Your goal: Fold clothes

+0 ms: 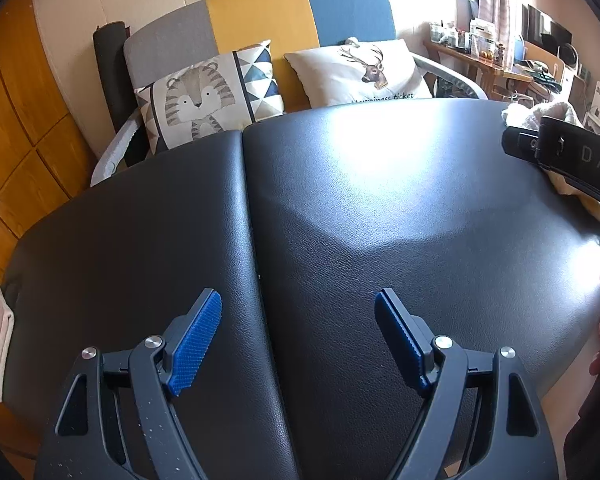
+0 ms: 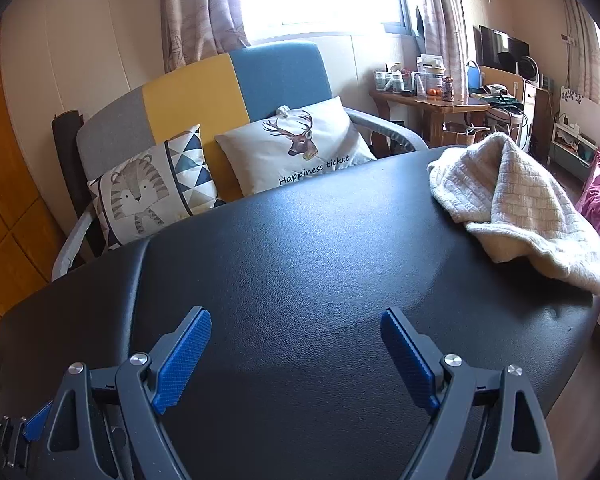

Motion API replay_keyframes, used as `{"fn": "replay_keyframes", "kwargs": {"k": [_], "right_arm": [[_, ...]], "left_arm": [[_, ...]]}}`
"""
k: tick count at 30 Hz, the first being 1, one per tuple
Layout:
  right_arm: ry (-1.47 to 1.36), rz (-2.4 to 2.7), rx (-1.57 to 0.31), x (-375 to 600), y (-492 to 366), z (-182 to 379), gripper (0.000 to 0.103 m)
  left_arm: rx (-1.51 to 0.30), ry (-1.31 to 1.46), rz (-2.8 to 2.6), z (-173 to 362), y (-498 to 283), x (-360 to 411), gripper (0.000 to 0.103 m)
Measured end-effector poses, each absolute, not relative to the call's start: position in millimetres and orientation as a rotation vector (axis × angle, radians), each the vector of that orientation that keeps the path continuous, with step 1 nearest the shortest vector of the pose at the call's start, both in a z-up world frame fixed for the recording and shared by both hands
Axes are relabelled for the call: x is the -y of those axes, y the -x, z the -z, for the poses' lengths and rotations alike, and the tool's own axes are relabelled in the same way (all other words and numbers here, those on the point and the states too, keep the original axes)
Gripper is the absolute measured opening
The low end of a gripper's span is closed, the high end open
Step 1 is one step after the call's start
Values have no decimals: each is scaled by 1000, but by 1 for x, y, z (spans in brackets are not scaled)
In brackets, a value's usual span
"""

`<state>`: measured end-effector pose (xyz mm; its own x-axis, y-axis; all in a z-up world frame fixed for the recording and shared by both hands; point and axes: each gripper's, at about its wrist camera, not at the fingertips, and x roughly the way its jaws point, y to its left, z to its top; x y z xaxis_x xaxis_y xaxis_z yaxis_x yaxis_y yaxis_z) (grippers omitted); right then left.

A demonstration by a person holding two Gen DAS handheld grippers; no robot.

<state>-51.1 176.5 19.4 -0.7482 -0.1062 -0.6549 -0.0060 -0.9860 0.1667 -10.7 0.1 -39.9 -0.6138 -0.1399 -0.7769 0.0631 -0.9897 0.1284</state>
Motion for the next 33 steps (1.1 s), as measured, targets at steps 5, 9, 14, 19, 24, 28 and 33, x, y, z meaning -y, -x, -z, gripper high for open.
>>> {"fn": "replay_keyframes", "kwargs": {"k": [5, 9, 14, 19, 24, 28, 33], "right_arm": [[-1090, 2871, 219, -172, 49, -19, 89], [-1096, 2879, 204, -172, 48, -18, 89], [-1114, 2926, 206, -182, 46, -18, 89], [-1103, 2975, 204, -194, 41, -26, 89], [-1076, 3056, 219, -217, 31, -40, 89], [-1046, 3115, 256, -234, 22, -52, 89], [-1022, 3160, 263, -245, 14, -61, 89]], "left_arm": [[155, -1328, 2731, 31, 13, -2, 82], [175, -1330, 2739, 25, 16, -4, 82], [184, -1337, 2760, 19, 24, -10, 82], [154, -1292, 2807, 8, 28, -16, 82], [146, -1240, 2848, -9, 33, -18, 82], [146, -1195, 2880, -19, 33, -23, 82], [145, -1138, 2919, -32, 34, -30, 82]]}}
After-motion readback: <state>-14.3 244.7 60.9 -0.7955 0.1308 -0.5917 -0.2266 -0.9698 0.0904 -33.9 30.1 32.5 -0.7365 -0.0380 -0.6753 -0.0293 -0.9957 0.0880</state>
